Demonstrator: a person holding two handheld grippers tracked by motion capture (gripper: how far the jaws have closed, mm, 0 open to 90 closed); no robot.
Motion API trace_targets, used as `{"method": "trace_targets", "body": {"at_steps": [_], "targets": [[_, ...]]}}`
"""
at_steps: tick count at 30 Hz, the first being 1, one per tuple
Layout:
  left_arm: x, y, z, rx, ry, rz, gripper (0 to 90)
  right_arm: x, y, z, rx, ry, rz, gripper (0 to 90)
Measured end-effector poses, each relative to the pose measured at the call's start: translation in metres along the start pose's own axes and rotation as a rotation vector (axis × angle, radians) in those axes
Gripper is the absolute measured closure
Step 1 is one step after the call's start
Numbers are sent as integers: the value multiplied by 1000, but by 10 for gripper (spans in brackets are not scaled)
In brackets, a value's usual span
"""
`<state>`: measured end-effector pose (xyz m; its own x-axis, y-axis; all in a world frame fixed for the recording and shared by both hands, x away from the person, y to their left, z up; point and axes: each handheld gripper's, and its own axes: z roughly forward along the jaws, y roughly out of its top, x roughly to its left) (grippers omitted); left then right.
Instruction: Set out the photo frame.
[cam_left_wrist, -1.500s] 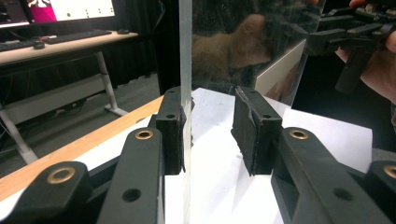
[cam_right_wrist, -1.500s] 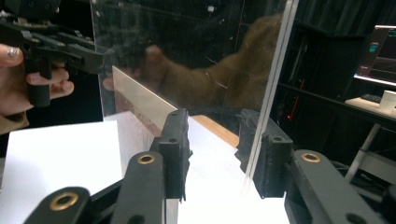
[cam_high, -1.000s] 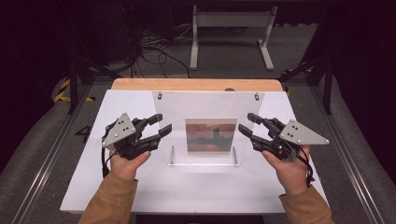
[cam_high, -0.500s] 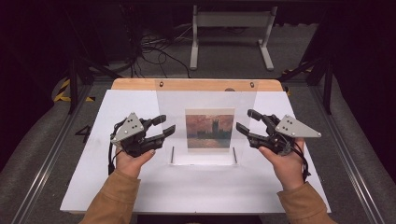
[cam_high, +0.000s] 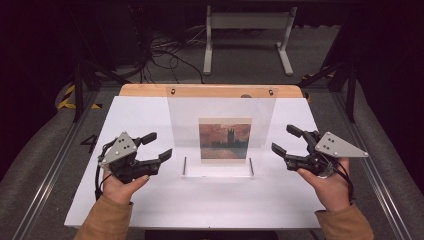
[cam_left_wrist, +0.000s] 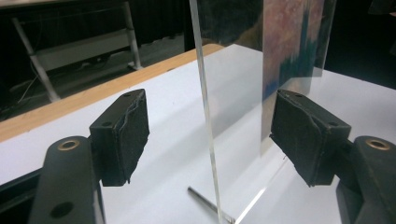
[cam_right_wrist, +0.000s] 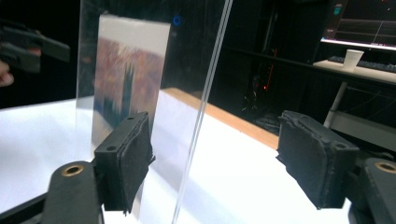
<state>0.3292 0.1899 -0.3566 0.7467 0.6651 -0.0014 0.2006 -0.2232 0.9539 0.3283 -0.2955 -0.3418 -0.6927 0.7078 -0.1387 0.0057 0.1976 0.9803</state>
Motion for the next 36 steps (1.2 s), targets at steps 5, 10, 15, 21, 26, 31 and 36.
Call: {"method": "trace_targets", "body": {"at_steps": [5, 10, 15, 21, 26, 31, 36], "targets": [[1, -16, -15, 42, 41, 9, 255, -2, -11, -14, 45, -12, 4, 245], [7, -31, -23, 88, 64, 2, 244, -4, -22, -22, 84, -34, 33, 230], [12, -47, -32, 104, 78, -7, 222, -7, -36, -34, 122, -51, 38, 214], [20, -67, -35, 125, 98, -38, 191, -11, -54, -42, 166, -64, 60, 213], [24, -84, -28, 130, 94, -51, 176, -12, -72, -43, 194, -67, 77, 197], [25, -94, -25, 137, 136, -53, 176, -16, -90, -41, 204, -71, 71, 198], [28, -103, -21, 136, 146, -46, 180, -18, -107, -37, 220, -70, 101, 198]]}}
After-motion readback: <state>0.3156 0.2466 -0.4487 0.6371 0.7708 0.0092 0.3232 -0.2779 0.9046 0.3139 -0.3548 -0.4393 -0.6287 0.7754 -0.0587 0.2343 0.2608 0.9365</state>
